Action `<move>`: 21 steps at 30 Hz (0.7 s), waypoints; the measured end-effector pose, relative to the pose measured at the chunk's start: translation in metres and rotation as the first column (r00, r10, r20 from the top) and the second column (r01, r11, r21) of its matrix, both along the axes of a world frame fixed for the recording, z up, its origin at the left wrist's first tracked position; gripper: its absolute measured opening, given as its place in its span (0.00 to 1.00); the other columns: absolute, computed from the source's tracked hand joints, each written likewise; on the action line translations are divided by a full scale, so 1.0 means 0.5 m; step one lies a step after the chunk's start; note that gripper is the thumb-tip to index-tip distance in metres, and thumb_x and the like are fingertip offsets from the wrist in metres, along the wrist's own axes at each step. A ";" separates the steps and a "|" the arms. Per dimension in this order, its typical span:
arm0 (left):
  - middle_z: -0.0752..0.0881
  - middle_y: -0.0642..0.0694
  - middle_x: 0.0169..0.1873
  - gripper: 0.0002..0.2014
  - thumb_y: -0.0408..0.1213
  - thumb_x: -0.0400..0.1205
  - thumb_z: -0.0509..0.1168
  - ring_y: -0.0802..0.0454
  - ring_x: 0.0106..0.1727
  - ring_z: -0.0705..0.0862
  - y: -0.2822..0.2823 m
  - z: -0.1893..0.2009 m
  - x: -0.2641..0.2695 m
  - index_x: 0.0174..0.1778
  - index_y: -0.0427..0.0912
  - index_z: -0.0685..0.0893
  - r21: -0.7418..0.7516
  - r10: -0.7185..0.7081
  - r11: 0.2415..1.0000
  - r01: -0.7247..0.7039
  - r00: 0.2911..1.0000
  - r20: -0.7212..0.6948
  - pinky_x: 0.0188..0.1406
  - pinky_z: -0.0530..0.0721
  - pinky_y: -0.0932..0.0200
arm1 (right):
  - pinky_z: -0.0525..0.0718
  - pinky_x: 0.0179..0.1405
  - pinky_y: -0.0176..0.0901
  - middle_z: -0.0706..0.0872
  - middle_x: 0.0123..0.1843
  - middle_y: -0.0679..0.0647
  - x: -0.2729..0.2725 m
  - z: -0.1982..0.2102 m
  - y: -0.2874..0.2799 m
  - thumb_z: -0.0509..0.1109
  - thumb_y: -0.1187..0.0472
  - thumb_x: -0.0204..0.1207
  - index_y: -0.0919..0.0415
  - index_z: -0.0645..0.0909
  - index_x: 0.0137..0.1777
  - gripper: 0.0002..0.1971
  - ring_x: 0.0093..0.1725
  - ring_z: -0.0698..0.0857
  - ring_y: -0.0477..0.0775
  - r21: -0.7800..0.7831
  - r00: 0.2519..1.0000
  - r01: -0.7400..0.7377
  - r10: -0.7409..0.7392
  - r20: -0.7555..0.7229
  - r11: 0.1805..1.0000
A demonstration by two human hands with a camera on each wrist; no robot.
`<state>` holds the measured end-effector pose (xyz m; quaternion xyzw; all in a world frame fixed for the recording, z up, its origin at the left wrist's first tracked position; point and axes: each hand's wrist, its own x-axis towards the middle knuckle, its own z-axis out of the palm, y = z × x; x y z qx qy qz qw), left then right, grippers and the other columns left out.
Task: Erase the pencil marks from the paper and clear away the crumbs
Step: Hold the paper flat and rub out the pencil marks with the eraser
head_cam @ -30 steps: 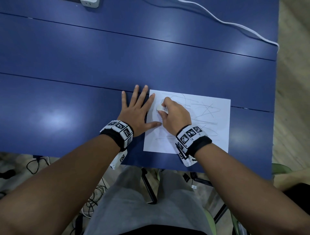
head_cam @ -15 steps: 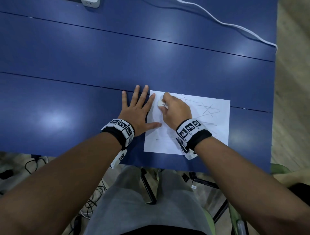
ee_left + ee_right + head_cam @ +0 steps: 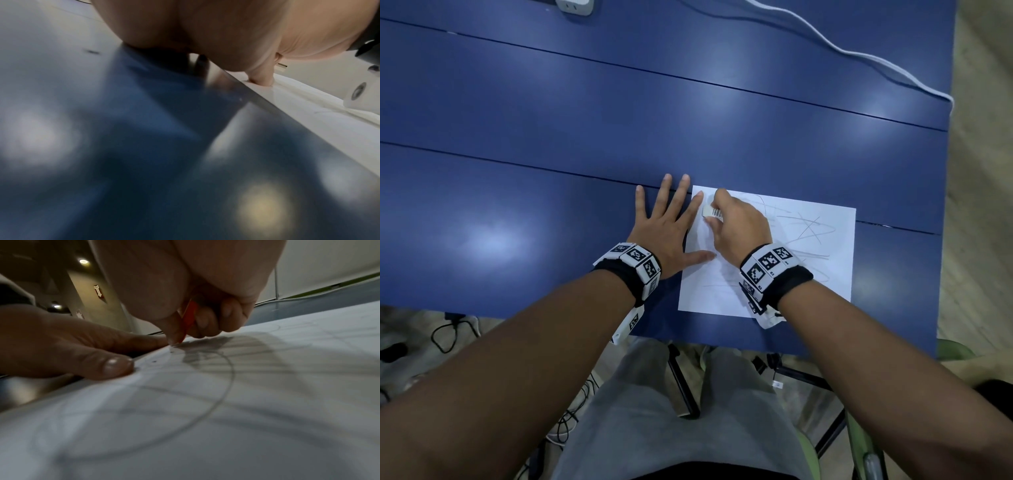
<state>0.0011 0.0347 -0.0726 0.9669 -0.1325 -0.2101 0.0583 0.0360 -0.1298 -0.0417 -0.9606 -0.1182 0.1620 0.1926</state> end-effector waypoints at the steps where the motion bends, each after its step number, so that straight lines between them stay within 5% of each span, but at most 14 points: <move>1: 0.27 0.45 0.86 0.54 0.81 0.75 0.43 0.39 0.86 0.27 0.000 0.000 0.000 0.89 0.49 0.36 0.000 0.002 1.000 -0.002 1.000 -0.003 0.79 0.33 0.20 | 0.79 0.39 0.48 0.87 0.50 0.52 0.005 0.001 -0.001 0.66 0.54 0.82 0.58 0.72 0.55 0.09 0.47 0.83 0.60 -0.010 1.000 -0.003 0.003 0.001 1.000; 21: 0.26 0.46 0.86 0.55 0.82 0.75 0.42 0.40 0.86 0.25 -0.001 0.003 0.002 0.89 0.50 0.35 -0.005 0.003 1.000 -0.003 1.000 -0.023 0.79 0.32 0.21 | 0.79 0.40 0.49 0.86 0.50 0.52 0.015 0.011 -0.006 0.65 0.53 0.82 0.57 0.72 0.56 0.10 0.47 0.83 0.60 -0.033 1.000 0.020 -0.020 -0.015 0.999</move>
